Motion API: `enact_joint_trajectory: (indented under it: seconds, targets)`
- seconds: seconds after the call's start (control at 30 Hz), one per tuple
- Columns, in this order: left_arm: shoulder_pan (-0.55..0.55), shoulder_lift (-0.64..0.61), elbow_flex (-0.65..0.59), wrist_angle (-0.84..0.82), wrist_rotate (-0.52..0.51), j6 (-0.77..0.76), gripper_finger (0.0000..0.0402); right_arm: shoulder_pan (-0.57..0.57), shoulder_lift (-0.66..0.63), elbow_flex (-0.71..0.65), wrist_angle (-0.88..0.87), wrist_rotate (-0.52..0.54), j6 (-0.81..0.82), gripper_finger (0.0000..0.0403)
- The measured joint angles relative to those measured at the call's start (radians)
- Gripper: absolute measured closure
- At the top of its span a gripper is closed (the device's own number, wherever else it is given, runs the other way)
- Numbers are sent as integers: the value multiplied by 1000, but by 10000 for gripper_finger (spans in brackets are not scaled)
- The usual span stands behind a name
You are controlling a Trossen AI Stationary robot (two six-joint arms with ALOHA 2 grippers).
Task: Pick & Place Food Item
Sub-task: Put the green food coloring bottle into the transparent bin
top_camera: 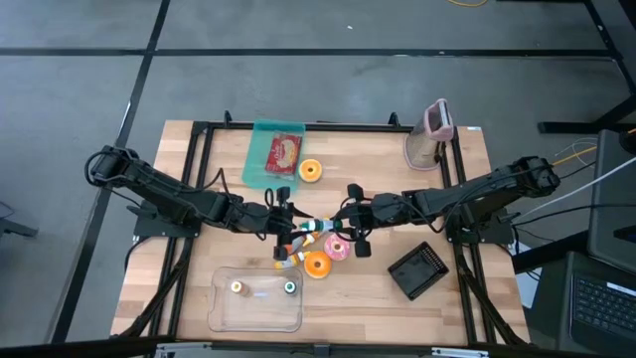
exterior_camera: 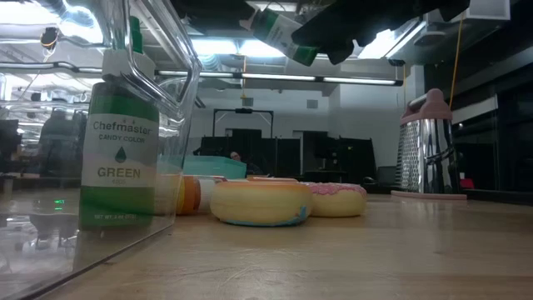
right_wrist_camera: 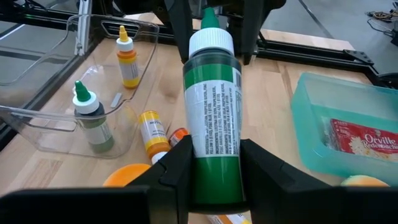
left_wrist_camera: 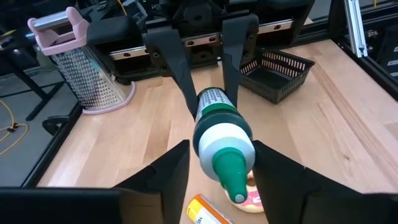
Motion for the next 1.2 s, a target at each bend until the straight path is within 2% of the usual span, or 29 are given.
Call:
enact_joint_trajectory:
  seconds: [0.2,0.33,0.67,0.8,0.93,1.03,1.13,1.2]
  targets:
    - [0,0,0,-1,11,14,282,0,0,0,-1,2,0,293]
    - [0,0,0,-3,6,26,288,0,0,0,-1,1,-3,286]
    - [1,0,0,-67,-48,15,289,1,-3,16,-4,48,-5,181]
    - [2,0,0,-77,-67,8,286,2,-15,83,-53,58,-52,148]
    - [-1,0,0,-109,-66,-2,288,5,-36,181,-177,136,-108,133]
    - [-2,0,4,-181,-41,-30,289,5,-53,242,-241,195,-154,131]
    - [-4,-9,49,-370,35,-106,289,5,-57,293,-281,229,-201,131]
    - [-19,-10,87,-467,41,-150,289,4,-58,316,-285,246,-236,131]
